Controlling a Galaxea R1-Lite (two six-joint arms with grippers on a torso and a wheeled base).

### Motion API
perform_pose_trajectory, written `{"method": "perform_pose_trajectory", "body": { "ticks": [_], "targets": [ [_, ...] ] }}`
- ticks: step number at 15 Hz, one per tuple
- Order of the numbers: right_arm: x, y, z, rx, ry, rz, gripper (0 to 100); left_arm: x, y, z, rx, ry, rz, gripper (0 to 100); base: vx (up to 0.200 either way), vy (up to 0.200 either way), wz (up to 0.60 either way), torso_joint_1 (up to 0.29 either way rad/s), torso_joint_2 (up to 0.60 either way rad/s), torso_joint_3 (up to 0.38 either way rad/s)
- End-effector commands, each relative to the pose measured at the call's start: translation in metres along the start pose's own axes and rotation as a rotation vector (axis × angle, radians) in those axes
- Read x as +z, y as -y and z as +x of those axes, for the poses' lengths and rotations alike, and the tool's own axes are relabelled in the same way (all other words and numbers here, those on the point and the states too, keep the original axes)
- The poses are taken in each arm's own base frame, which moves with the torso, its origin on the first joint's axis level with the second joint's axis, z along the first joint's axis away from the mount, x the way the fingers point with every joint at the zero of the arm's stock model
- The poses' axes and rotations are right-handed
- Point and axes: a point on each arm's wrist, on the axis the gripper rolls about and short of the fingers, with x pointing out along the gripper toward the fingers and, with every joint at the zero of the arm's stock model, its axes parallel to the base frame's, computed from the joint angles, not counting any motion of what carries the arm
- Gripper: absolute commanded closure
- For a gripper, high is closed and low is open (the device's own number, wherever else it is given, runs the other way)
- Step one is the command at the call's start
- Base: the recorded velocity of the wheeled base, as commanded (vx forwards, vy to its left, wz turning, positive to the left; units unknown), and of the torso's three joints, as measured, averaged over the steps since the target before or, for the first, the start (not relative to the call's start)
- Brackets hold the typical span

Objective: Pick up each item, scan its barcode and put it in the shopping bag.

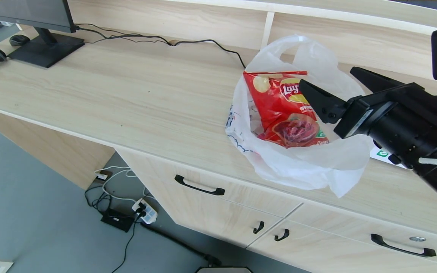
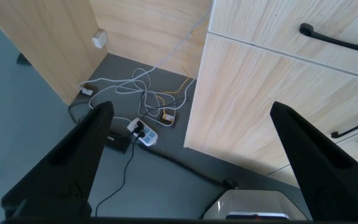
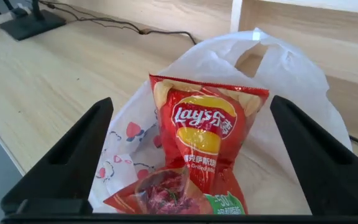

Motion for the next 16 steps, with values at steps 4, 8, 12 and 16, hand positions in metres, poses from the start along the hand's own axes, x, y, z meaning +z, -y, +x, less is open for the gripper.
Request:
{"method": "perform_pose_trajectory", "body": {
  "ticks": [4,8,12,16],
  "targets": [
    [0.003,0.003,-0.006,0.007,0.009,-0.013,0,0.000,0.000,0.000,0.000,-0.001,0.001,0,0.000,0.000,-0.30,0.002,0.00,0.001],
    [0.000,0.005,-0.008,0.002,0.000,-0.019,0,0.000,0.000,0.000,0.000,0.000,0.001,0,0.000,0.000,-0.60,0.000,0.00,0.005],
    [-0.002,0.005,-0.010,-0.003,-0.009,-0.024,0,0.000,0.000,0.000,0.000,-0.003,-0.001,0,0.000,0.000,-0.45,0.001,0.00,0.002],
    [-0.015,0.006,-0.025,-0.001,-0.044,-0.019,0,0.000,0.000,0.000,0.000,-0.003,-0.001,0,0.000,0.000,0.00,0.000,0.00,0.000]
  ]
}}
